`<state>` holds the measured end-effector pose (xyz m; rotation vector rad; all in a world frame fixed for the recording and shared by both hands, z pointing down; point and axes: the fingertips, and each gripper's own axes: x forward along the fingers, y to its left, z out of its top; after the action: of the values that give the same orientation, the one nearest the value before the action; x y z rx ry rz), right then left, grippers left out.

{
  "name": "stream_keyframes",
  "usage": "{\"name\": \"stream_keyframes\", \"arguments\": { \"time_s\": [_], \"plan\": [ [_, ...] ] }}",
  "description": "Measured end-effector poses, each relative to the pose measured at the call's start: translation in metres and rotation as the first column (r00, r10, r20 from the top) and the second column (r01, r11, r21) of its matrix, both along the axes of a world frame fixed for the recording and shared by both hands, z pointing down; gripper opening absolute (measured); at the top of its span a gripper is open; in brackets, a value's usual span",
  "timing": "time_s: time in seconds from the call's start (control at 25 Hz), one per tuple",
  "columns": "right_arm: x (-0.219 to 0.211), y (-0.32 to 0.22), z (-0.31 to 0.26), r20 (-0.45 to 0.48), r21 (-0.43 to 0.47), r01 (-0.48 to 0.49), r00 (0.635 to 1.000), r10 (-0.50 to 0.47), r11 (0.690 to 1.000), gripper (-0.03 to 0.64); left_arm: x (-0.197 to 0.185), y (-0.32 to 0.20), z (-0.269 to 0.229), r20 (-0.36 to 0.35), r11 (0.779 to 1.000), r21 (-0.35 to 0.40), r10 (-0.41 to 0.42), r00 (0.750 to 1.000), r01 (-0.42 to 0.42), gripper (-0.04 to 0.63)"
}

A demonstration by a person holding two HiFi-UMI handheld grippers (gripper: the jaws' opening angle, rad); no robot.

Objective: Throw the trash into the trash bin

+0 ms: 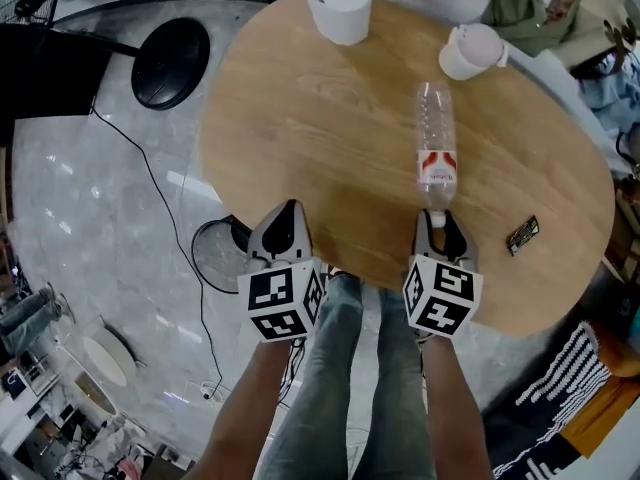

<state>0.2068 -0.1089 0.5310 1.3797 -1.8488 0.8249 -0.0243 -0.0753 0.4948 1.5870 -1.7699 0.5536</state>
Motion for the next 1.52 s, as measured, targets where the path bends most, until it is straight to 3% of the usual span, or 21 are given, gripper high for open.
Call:
{"name": "stream_keyframes", "arguments": {
  "time_s": [0.48, 0.76, 1.0, 1.4, 1.52],
  "plan": [
    [-0.024, 0.000, -0.050, 0.009, 0.130, 0.167, 0.985, -0.169, 0.977, 0.153, -0.016, 0.046, -0.026, 0.005, 0.984, 0.046, -0.172, 0.985, 0.172, 0.015],
    [-0.071, 0.005, -0.077, 0.023, 0.175, 0.344, 0.935, -0.353, 0.923, 0.153, -0.043, 0.095, -0.045, 0.006, 0.929, 0.076, -0.363, 0.932, 0.361, 0.015],
    [-0.127, 0.037, -0.090, 0.038, 0.187, 0.499, 0.857, -0.514, 0.846, 0.153, -0.075, 0.156, -0.060, 0.009, 0.849, 0.100, -0.521, 0.853, 0.518, 0.015],
    [-0.235, 0.138, -0.094, 0.040, 0.198, 0.756, 0.629, -0.776, 0.624, 0.153, -0.127, 0.307, -0.061, 0.026, 0.650, 0.113, -0.758, 0.652, 0.751, 0.015],
    [-0.260, 0.175, -0.091, 0.045, 0.186, 0.810, 0.558, -0.829, 0.555, 0.153, -0.135, 0.354, -0.057, 0.024, 0.579, 0.106, -0.815, 0.580, 0.809, 0.015]
  ]
}}
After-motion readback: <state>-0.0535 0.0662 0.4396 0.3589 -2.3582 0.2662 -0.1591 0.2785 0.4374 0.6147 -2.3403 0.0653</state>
